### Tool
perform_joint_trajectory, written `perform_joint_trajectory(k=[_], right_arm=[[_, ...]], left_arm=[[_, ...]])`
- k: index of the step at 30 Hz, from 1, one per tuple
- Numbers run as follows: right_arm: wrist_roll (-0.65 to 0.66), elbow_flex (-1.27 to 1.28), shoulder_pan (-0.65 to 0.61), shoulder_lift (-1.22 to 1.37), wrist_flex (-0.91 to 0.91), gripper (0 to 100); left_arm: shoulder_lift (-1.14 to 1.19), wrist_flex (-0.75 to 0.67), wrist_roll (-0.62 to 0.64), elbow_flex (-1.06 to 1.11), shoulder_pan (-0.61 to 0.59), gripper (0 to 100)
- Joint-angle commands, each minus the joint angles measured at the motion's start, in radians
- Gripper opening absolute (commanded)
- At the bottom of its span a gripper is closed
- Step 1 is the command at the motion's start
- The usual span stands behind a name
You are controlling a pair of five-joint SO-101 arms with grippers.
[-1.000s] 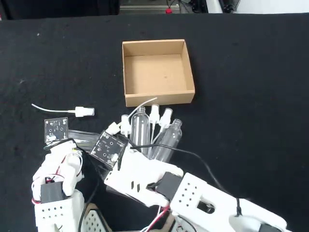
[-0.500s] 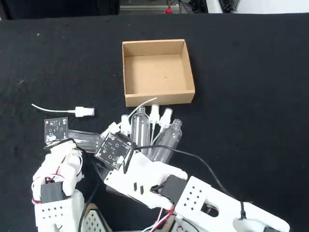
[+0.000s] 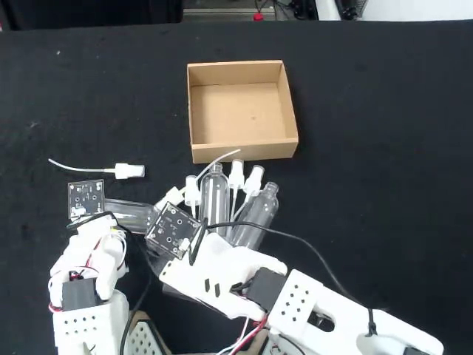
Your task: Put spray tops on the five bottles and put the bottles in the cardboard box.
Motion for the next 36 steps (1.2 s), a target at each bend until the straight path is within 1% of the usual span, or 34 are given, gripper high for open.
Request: perform_joint_trajectory(k=[1, 20, 24, 30, 32, 34, 36], right_arm=[[0.005, -0.005, 0.017, -0.033, -0.028, 21.5], [0.005, 0.01, 0.018, -0.031, -0.023, 22.1], [0.005, 0.01, 0.018, -0.031, -0.021, 25.8], [0.008, 0.01, 0.018, -0.033, -0.028, 18.5], [0.034, 0.008, 0.018, -0.039, -0.026, 17.3], [0.048, -0.016, 0.049, -0.047, -0.009, 16.8], [0.051, -0.071, 0.101, -0.079, 0.057, 17.0]], left_arm=[[-0.009, 0.005, -0.008, 0.021, 0.004, 3], [-0.009, 0.005, -0.008, 0.021, 0.004, 3], [-0.009, 0.005, -0.008, 0.021, 0.004, 3], [-0.009, 0.005, -0.008, 0.021, 0.004, 3], [-0.009, 0.005, -0.008, 0.021, 0.004, 3], [-0.009, 0.005, -0.008, 0.021, 0.004, 3], [-0.009, 0.005, -0.008, 0.021, 0.004, 3]])
